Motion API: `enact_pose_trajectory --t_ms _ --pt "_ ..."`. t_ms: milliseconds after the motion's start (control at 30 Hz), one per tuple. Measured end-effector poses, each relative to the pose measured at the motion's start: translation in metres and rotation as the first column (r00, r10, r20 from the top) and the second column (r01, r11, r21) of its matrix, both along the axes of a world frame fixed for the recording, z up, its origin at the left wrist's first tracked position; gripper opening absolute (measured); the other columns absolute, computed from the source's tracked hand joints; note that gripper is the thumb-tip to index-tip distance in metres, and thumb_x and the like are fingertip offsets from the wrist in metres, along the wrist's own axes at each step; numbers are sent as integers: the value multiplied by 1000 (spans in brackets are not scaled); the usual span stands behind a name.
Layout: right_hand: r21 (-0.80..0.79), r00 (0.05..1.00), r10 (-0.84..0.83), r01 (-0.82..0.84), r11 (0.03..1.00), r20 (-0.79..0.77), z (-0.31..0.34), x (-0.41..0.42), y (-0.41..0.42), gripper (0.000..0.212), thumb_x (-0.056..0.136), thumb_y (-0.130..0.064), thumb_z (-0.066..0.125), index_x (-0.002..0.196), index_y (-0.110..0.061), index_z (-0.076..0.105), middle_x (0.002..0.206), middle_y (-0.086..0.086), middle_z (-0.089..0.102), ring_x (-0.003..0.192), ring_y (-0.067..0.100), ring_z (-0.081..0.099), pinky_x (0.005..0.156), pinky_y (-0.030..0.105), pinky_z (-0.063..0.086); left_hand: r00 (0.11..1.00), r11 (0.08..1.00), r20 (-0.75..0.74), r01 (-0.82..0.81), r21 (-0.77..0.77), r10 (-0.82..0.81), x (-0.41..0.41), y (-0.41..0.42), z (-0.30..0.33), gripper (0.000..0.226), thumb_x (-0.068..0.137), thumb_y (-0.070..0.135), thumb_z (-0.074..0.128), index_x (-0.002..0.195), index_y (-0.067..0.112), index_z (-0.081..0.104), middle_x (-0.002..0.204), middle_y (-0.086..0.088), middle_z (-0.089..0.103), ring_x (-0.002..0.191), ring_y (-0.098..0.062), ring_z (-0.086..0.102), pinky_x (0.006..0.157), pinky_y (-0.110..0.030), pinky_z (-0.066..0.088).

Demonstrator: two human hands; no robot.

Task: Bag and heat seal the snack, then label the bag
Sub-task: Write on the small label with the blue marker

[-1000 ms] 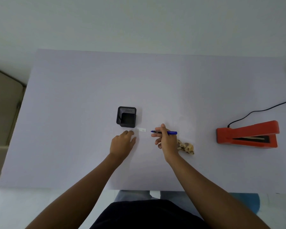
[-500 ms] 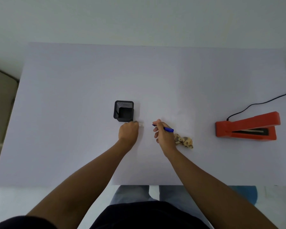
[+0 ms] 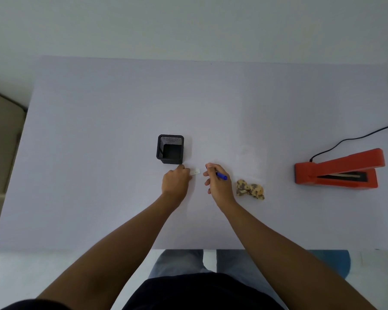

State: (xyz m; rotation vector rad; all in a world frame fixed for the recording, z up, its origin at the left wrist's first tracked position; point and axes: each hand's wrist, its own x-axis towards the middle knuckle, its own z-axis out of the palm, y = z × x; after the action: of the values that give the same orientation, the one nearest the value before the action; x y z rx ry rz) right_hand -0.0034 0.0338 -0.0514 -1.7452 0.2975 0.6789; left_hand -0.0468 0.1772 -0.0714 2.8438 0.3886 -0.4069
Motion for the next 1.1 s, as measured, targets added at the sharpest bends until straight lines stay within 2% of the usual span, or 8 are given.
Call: enact_pose_trajectory --t_ms 167,300,400,500,600,767,1000,1100 --pt "-18 1000 7 -6 1000 14 -3 3 1 23 103 -36 49 114 -22 63 96 2 69 68 13 60 49 22 50 999 999 -9 -31 -13 31 3 0 1 15 97 20 60 95 13 73 90 -4 61 66 -23 62 59 -28 50" --pt "-34 998 27 -25 999 59 -7 3 5 25 102 -38 51 110 -20 66 90 0 67 69 12 59 60 26 49 999 999 -21 -28 -18 27 4 -1 1 12 94 19 63 91 13 73 87 -4 61 64 -20 61 58 -26 49" --pt "-35 994 43 -39 999 104 -8 3 11 20 102 -37 51 102 -23 66 87 -2 66 74 12 58 68 29 49 999 1000 -36 31 7 -30 3 0 0 7 92 17 66 92 13 71 86 -4 61 64 -19 60 55 -25 44" --pt "-55 992 66 -60 997 109 -9 3 14 23 103 -37 50 105 -20 65 88 -2 65 76 13 59 74 30 52 991 991 -47 127 44 -125 2 2 1 2 89 14 69 90 12 68 85 -6 62 64 -20 61 55 -26 40" --pt "-54 991 72 -66 996 116 -9 3 13 27 103 -37 49 107 -16 66 88 0 65 75 13 59 72 29 51 994 993 -13 109 42 -108 4 4 1 10 81 10 74 86 11 66 77 -6 63 58 -23 61 50 -27 37" --pt "-43 992 63 -59 997 108 -9 3 8 29 103 -38 50 103 -14 66 84 5 64 70 14 57 63 28 47 999 998 -22 40 40 -40 5 8 -12 4 89 18 70 89 14 71 82 -4 62 64 -22 62 58 -32 54" --pt "-50 991 74 -69 996 109 -8 3 6 27 103 -39 49 100 -18 64 83 -1 65 71 11 59 68 29 49 998 1000 -63 9 18 -8 8 3 -17 5 90 16 69 86 13 69 82 -5 61 65 -22 62 61 -35 58" --pt "-50 990 82 -77 996 117 -8 3 7 32 103 -41 48 100 -13 66 82 5 65 69 13 57 66 29 48 999 1000 -51 6 6 -5 9 4 -18 5 90 12 66 84 12 66 81 -5 60 65 -24 60 62 -37 58"
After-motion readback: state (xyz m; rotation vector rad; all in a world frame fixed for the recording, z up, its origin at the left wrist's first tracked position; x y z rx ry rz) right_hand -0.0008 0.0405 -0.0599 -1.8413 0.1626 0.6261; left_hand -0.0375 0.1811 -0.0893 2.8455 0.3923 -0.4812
